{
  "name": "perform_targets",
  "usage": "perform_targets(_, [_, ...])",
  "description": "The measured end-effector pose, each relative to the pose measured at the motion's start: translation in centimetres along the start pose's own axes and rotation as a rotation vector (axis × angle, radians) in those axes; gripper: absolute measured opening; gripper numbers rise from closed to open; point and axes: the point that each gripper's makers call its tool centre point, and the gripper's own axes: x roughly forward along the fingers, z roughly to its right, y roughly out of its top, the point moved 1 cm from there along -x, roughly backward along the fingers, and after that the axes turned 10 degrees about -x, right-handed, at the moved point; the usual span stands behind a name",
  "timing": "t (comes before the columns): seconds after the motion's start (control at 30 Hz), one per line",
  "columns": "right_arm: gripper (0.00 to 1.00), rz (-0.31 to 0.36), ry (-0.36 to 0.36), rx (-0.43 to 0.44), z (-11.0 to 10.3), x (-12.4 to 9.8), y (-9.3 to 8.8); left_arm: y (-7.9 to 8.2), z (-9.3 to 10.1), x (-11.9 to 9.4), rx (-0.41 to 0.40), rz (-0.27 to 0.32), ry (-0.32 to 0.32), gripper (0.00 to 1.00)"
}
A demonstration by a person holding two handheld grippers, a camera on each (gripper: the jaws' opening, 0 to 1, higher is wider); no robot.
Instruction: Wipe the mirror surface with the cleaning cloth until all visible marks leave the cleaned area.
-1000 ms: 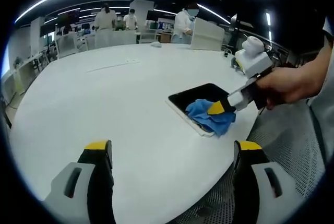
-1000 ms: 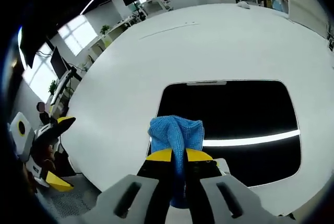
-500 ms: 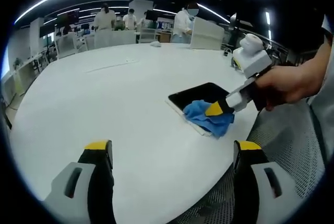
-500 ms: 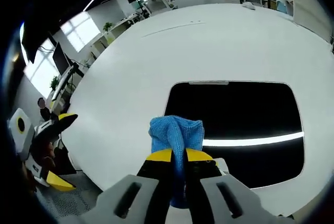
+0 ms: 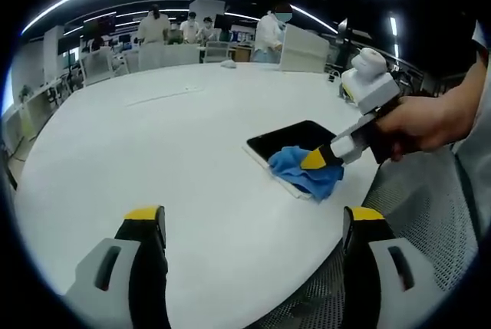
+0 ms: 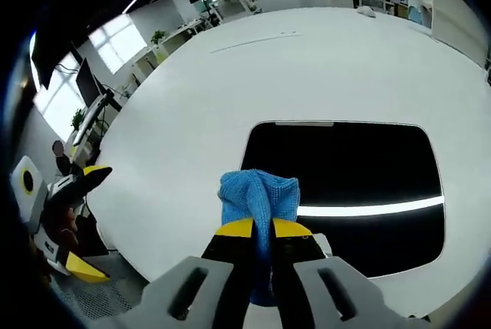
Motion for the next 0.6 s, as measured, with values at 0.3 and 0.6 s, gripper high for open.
perform_targets(0.3, [0.02,0.002,-0.002,0.002,0.2,0.5,0.7,-0.1,0.1,0.0,0.003,-0.004,-0.003,0.95])
perform_targets(0.6, [0.02,0.01,-0.014,0.001,0.7,1.1,1.8,0.1,0.3,-0.1,-0.003,-0.001,-0.004,0.95])
